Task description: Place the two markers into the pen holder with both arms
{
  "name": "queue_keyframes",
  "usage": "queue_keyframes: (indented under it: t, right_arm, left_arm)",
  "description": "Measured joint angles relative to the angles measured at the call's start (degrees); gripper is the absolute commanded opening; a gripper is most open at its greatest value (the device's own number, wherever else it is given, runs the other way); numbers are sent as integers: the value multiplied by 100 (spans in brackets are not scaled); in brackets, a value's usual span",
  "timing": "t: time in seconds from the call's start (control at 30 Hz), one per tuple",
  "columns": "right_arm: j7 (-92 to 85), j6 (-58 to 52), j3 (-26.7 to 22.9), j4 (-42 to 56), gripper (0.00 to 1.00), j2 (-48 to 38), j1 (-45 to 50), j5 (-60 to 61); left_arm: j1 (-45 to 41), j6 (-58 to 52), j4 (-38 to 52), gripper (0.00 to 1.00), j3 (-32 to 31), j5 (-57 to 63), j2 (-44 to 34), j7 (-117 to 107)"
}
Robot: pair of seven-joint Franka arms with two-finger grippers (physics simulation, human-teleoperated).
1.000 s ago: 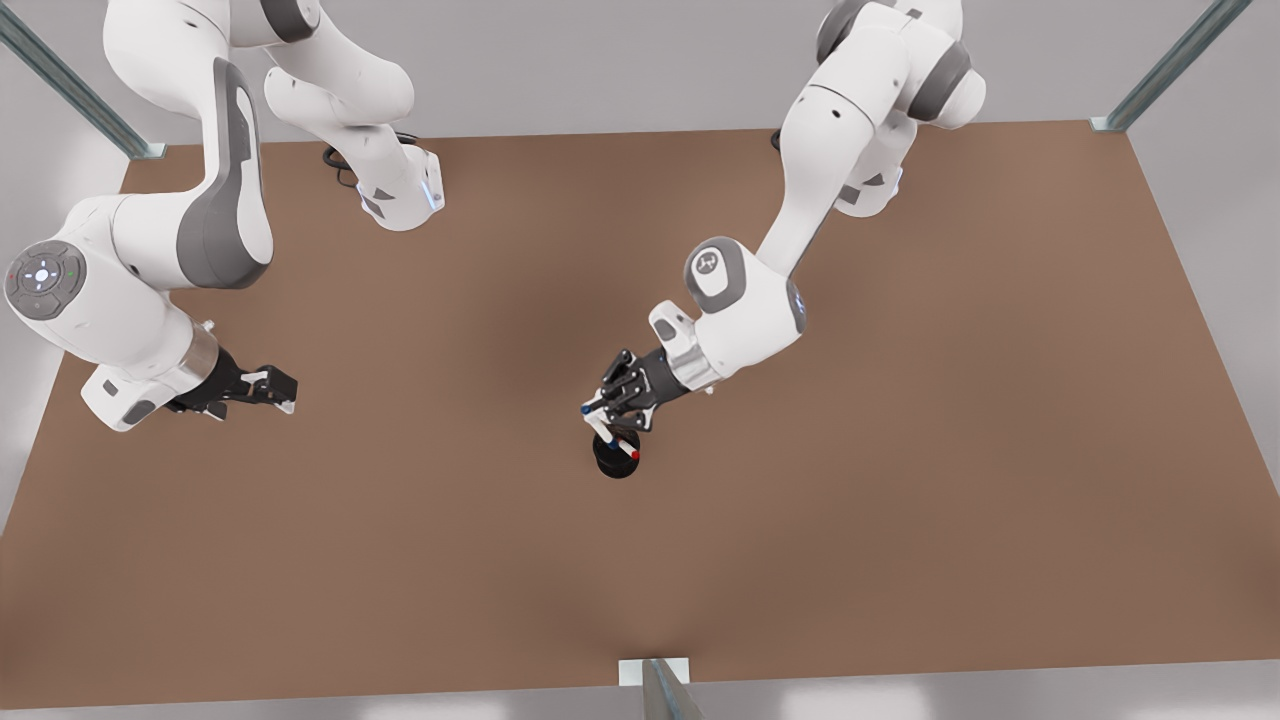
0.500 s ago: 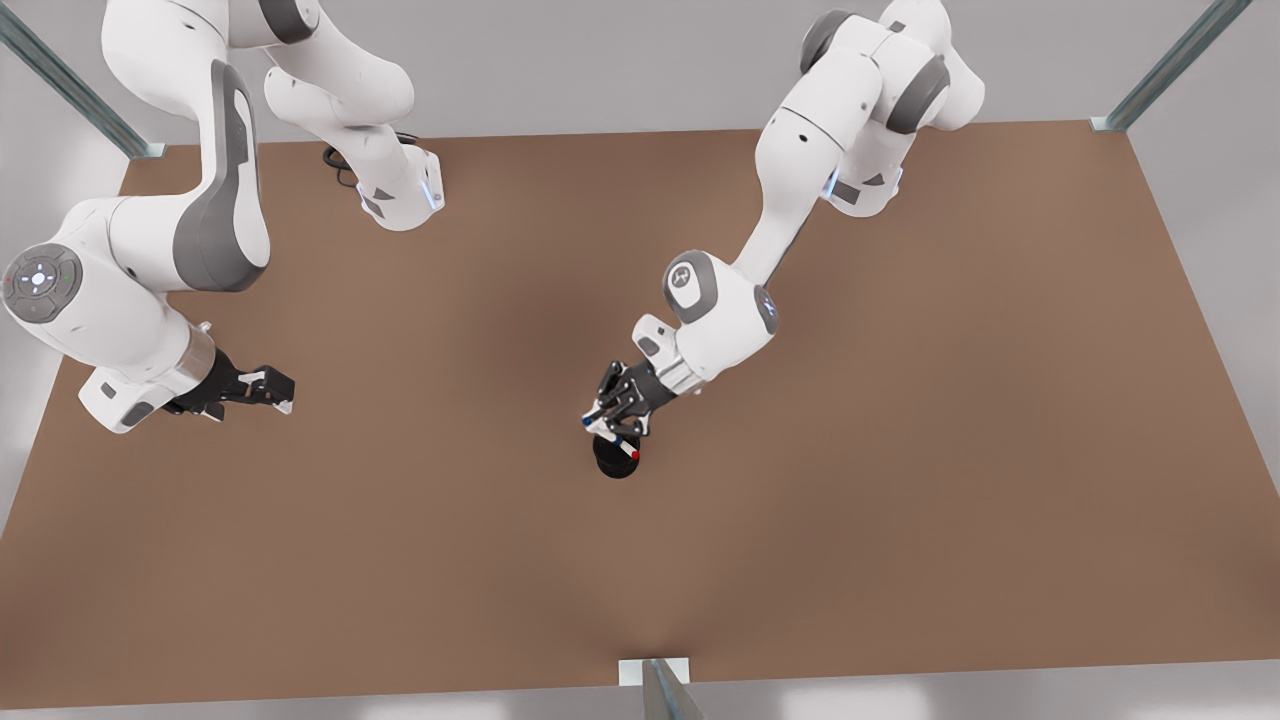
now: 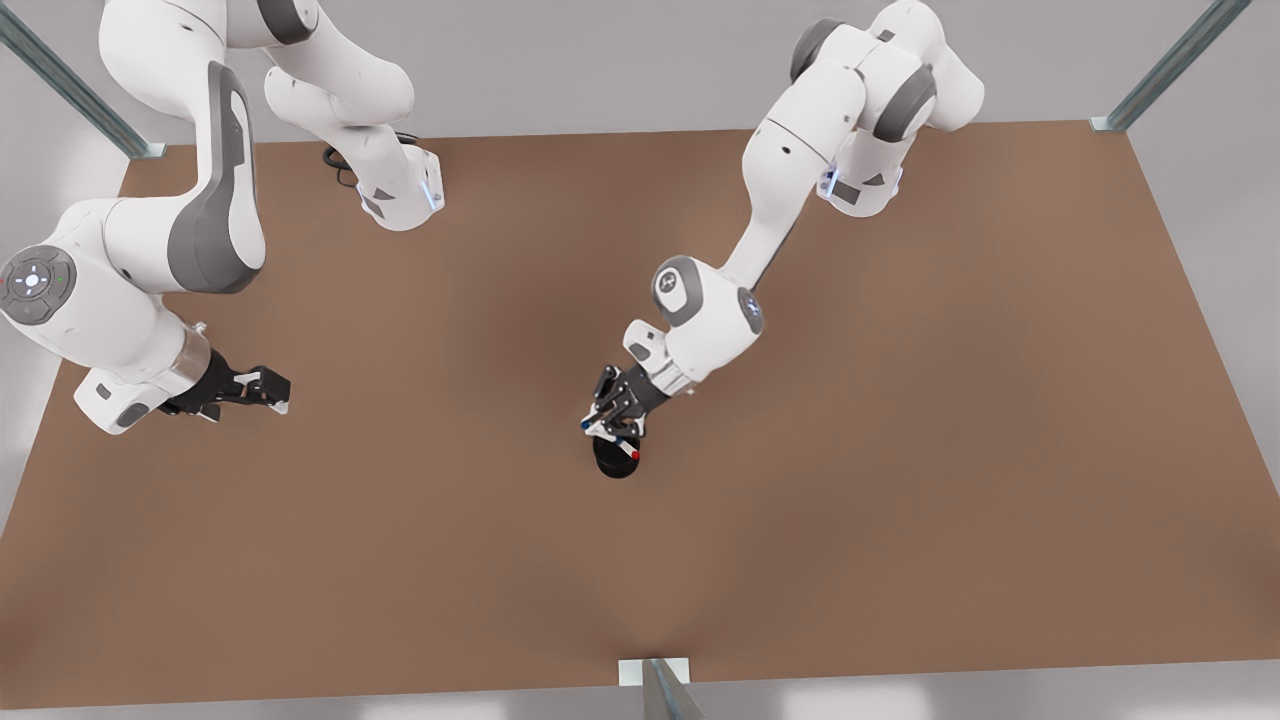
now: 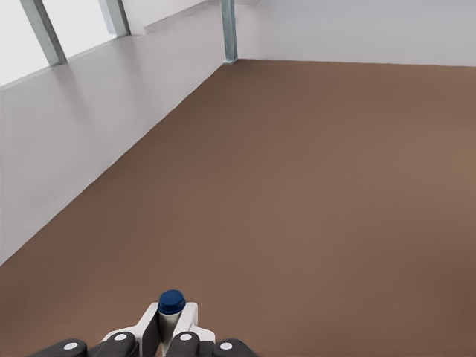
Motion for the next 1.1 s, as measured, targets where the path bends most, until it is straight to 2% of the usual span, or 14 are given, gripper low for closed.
queue_keyframes:
  t: [0.07, 0.1, 0.13, 0.4, 0.47, 0.6, 0.7, 0.77, 0.83, 0.9, 0.97, 1.03, 1.1]
  right_arm:
    - [-6, 0, 0, 0, 100, 0, -4, 0]
    - [-9, 0, 0, 0, 100, 0, -5, 1]
    - [-12, 0, 0, 0, 100, 0, -4, 2]
    - [-26, -2, 0, 7, 100, 0, -4, 2]
    - [-26, -6, 6, 8, 100, 0, 4, 2]
    - [-29, -12, 9, 8, 100, 0, 13, 3]
    - [-31, -14, 9, 8, 100, 0, 13, 2]
    - [-32, -15, 25, 8, 100, 0, 15, -1]
    - [-33, -16, 33, 8, 100, 0, 22, -2]
    - [-34, -18, 34, 8, 100, 0, 17, -3]
    - [-36, -20, 35, 8, 100, 0, 18, -4]
    - [-37, -22, 35, 8, 100, 0, 15, -4]
    - [-39, -23, 35, 8, 100, 0, 13, -5]
  left_arm:
    - [-26, 52, 0, 22, 0, -2, 20, -20]
    - [-43, 63, -3, 89, 1, -1, 23, -29]
    - [-50, 67, -6, 100, 0, 6, 21, -37]
    - [-43, 100, -25, 100, 44, 33, -2, -182]
    - [-36, 8, -184, 100, 460, 344, -62, -552]
    - [180, -1891, 388, 100, 2376, 2020, -440, -1698]
    - [215, -3557, 661, 100, 3012, 3694, -1132, -2695]
    - [205, -4604, 867, 100, 3539, 4400, -1503, -3327]
    - [274, -5397, 1108, 100, 3722, 4860, -1816, -3912]
    - [1787, -6012, 1200, 100, 1758, 5713, -2368, -4466]
    - [2933, -6476, 1160, 100, 402, 6392, -2701, -4971]
    - [3497, -6810, 970, 100, -215, 6777, -2936, -5482]
    - [3767, -7052, 865, 100, -467, 6999, -3060, -5970]
